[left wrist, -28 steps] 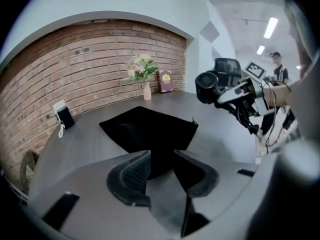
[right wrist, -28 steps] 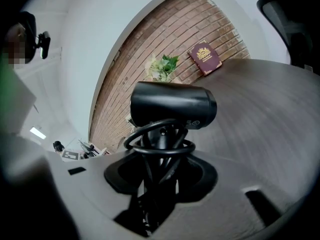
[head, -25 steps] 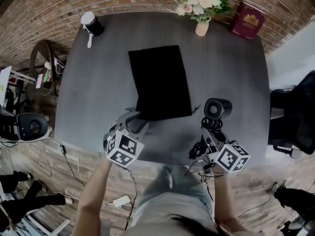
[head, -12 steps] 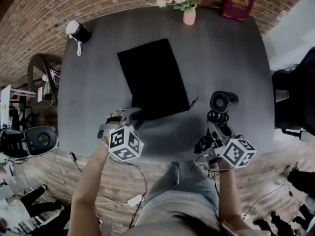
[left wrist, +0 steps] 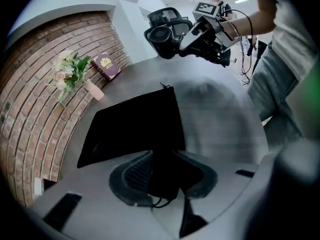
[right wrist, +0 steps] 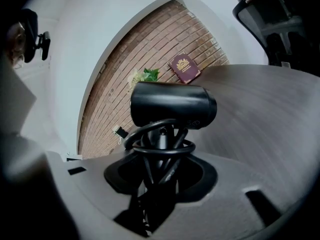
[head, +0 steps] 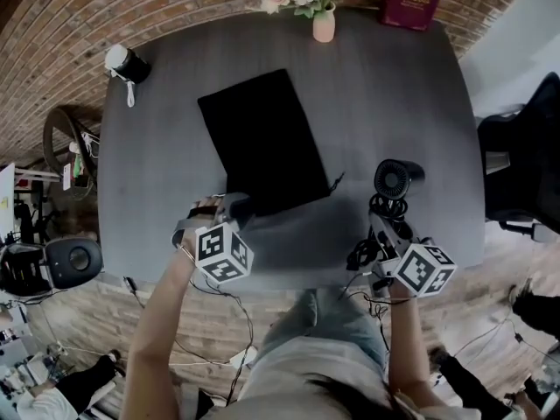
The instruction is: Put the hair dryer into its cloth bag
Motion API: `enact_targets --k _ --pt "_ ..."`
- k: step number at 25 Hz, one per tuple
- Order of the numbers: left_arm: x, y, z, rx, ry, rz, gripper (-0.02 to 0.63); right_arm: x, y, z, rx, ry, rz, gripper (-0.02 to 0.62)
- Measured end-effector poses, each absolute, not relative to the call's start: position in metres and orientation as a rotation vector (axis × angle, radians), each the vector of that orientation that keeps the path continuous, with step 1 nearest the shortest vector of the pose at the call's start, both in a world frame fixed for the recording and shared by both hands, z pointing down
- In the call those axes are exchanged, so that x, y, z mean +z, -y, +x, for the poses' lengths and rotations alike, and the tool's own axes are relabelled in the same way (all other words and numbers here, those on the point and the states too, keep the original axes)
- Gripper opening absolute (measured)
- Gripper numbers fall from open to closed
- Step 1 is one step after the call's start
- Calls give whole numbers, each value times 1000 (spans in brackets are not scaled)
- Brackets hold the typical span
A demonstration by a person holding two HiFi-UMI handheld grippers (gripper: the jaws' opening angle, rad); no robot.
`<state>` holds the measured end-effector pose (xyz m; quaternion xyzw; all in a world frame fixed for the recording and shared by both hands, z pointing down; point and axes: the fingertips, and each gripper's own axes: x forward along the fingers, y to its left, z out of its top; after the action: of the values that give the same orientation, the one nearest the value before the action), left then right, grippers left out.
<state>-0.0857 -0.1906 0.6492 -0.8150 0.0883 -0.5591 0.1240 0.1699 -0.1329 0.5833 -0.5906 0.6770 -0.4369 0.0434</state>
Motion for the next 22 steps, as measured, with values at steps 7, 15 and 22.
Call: enact_targets --k 7,15,22 --pt "647 192 -85 -1606 -381 -2480 41 582 138 170 -1329 -2102 -1812 153" --pt "634 197 -84 -1525 -612 -2718 23 576 144 160 -1318 -2214 -1784 153" --pt "612 207 -86 -1343 -893 -2921 20 573 136 145 -1325 -2374 -1742 153"
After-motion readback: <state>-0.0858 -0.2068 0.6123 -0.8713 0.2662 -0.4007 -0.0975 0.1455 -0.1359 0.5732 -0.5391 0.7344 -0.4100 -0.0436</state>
